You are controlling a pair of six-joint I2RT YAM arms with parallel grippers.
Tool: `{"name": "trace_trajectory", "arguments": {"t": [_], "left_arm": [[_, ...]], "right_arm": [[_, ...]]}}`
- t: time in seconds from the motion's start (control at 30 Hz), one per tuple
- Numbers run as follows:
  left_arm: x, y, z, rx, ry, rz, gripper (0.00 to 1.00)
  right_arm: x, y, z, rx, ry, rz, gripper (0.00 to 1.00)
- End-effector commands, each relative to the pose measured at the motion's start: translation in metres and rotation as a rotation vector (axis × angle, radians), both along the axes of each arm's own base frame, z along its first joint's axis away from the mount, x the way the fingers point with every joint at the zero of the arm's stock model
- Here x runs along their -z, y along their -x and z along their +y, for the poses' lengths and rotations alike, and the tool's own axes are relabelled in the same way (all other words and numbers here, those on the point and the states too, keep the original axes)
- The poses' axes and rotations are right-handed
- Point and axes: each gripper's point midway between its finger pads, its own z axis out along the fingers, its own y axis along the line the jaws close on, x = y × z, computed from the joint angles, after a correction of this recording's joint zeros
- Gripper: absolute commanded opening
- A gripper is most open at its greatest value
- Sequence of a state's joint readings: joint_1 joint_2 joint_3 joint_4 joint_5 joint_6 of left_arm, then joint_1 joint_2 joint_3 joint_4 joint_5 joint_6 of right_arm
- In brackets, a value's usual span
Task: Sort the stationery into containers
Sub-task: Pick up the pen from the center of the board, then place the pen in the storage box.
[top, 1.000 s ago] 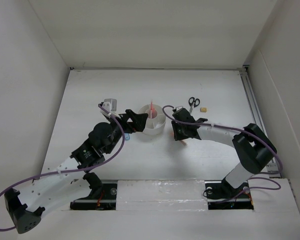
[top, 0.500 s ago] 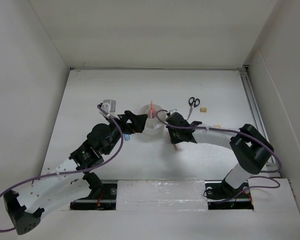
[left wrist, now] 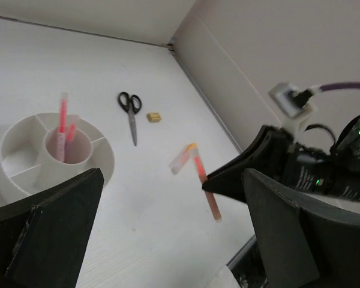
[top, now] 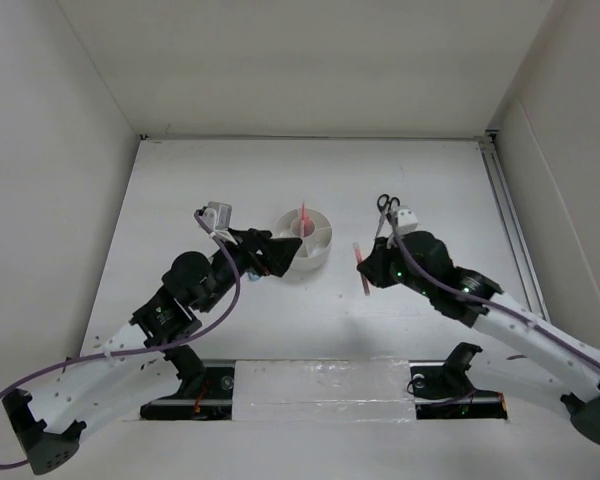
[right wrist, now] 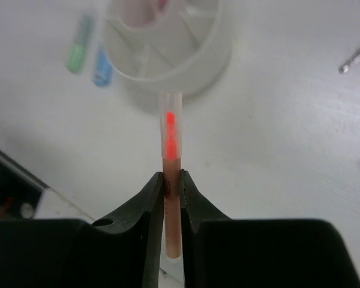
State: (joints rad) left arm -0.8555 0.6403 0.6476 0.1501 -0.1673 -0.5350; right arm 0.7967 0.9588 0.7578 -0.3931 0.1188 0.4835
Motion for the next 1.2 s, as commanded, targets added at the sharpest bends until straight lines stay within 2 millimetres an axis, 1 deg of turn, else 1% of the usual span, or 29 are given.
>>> {"name": "trace_trajectory", "arguments": {"t": [0.0, 0.03, 0.07, 0.1, 0.17, 0.2, 0.23, 0.27, 0.3, 0.33, 0.37, 0.4, 0.43, 0.47, 0.53, 0.57, 0.6, 0.63, 0.67, 0.7, 0.73, 0.77, 0.8, 0.87, 0.97, 1.0, 1.07, 1.13, 1.17], "left_arm": [[-0.031, 0.025, -0.019, 0.177, 0.076, -0.094, 1.0], [-0.037, 0.031, -0.023, 0.22, 0.08, -0.122, 1.0], [-0.041, 0.044, -0.032, 0.309, 0.097, -0.154, 1.0], [-0.036, 0.05, -0.038, 0.357, 0.087, -0.165, 1.0], [-0.045, 0.061, -0.044, 0.433, 0.1, -0.212, 1.0], [-0.042, 0.071, -0.048, 0.496, 0.097, -0.221, 1.0], [-0.039, 0.075, -0.05, 0.518, 0.096, -0.225, 1.0], [-0.044, 0.078, -0.05, 0.532, 0.108, -0.247, 1.0], [-0.038, 0.079, -0.051, 0.545, 0.1, -0.237, 1.0], [-0.04, 0.081, -0.052, 0.557, 0.105, -0.248, 1.0], [-0.035, 0.081, -0.052, 0.557, 0.099, -0.239, 1.0], [-0.038, 0.083, -0.054, 0.575, 0.107, -0.255, 1.0], [-0.035, 0.089, -0.056, 0.608, 0.106, -0.263, 1.0], [-0.032, 0.091, -0.057, 0.625, 0.106, -0.267, 1.0], [-0.03, 0.095, -0.059, 0.655, 0.102, -0.286, 1.0], [-0.03, 0.094, -0.06, 0.655, 0.103, -0.288, 1.0], [-0.03, 0.094, -0.06, 0.655, 0.103, -0.288, 1.0], [-0.027, 0.094, -0.062, 0.664, 0.097, -0.281, 1.0], [-0.029, 0.096, -0.062, 0.674, 0.101, -0.291, 1.0], [-0.029, 0.096, -0.062, 0.674, 0.101, -0.291, 1.0], [-0.027, 0.096, -0.062, 0.674, 0.101, -0.291, 1.0], [-0.027, 0.096, -0.062, 0.674, 0.101, -0.291, 1.0], [-0.027, 0.096, -0.062, 0.674, 0.101, -0.291, 1.0], [-0.027, 0.096, -0.062, 0.674, 0.101, -0.291, 1.0], [-0.033, 0.098, -0.059, 0.664, 0.112, -0.308, 1.0], [-0.033, 0.097, -0.059, 0.662, 0.107, -0.316, 0.98], [-0.036, 0.096, -0.057, 0.646, 0.114, -0.323, 0.96], [-0.039, 0.096, -0.055, 0.637, 0.12, -0.33, 0.95], [-0.034, 0.096, -0.055, 0.637, 0.115, -0.322, 0.95]], "right_arm": [[-0.064, 0.002, 0.008, -0.059, -0.204, -0.184, 0.0], [-0.086, 0.01, 0.008, -0.094, -0.277, -0.255, 0.0], [-0.109, 0.016, 0.016, -0.154, -0.364, -0.317, 0.0], [-0.112, 0.017, 0.016, -0.17, -0.392, -0.34, 0.0], [-0.138, 0.026, 0.019, -0.219, -0.47, -0.418, 0.0], [-0.142, 0.027, 0.019, -0.23, -0.482, -0.429, 0.0], [-0.147, 0.028, 0.018, -0.228, -0.5, -0.436, 0.0], [-0.155, 0.031, 0.019, -0.243, -0.516, -0.452, 0.0], [-0.161, 0.034, 0.021, -0.262, -0.541, -0.458, 0.0], [-0.169, 0.035, 0.021, -0.263, -0.553, -0.474, 0.0], [-0.173, 0.036, 0.023, -0.273, -0.569, -0.472, 0.0], [-0.184, 0.038, 0.025, -0.283, -0.604, -0.498, 0.0], [-0.186, 0.044, 0.029, -0.309, -0.626, -0.498, 0.0], [-0.192, 0.044, 0.029, -0.309, -0.646, -0.507, 0.0], [-0.203, 0.055, 0.034, -0.354, -0.702, -0.527, 0.0], [-0.21, 0.057, 0.034, -0.366, -0.719, -0.549, 0.0], [-0.211, 0.061, 0.036, -0.374, -0.749, -0.537, 0.0], [-0.223, 0.063, 0.034, -0.377, -0.783, -0.567, 0.0], [-0.221, 0.066, 0.038, -0.397, -0.791, -0.569, 0.0], [-0.225, 0.072, 0.042, -0.429, -0.817, -0.56, 0.0], [-0.223, 0.071, 0.048, -0.436, -0.824, -0.544, 0.0], [-0.229, 0.081, 0.053, -0.486, -0.855, -0.547, 0.0], [-0.229, 0.083, 0.057, -0.499, -0.862, -0.545, 0.0], [-0.226, 0.086, 0.067, -0.524, -0.869, -0.532, 0.0], [-0.22, 0.094, 0.081, -0.566, -0.874, -0.5, 0.0], [-0.224, 0.101, 0.082, -0.596, -0.882, -0.517, 0.0], [-0.218, 0.101, 0.088, -0.605, -0.872, -0.496, 0.0], [-0.223, 0.105, 0.088, -0.616, -0.89, -0.511, 0.0], [-0.225, 0.107, 0.087, -0.626, -0.897, -0.518, 0.0]]}}
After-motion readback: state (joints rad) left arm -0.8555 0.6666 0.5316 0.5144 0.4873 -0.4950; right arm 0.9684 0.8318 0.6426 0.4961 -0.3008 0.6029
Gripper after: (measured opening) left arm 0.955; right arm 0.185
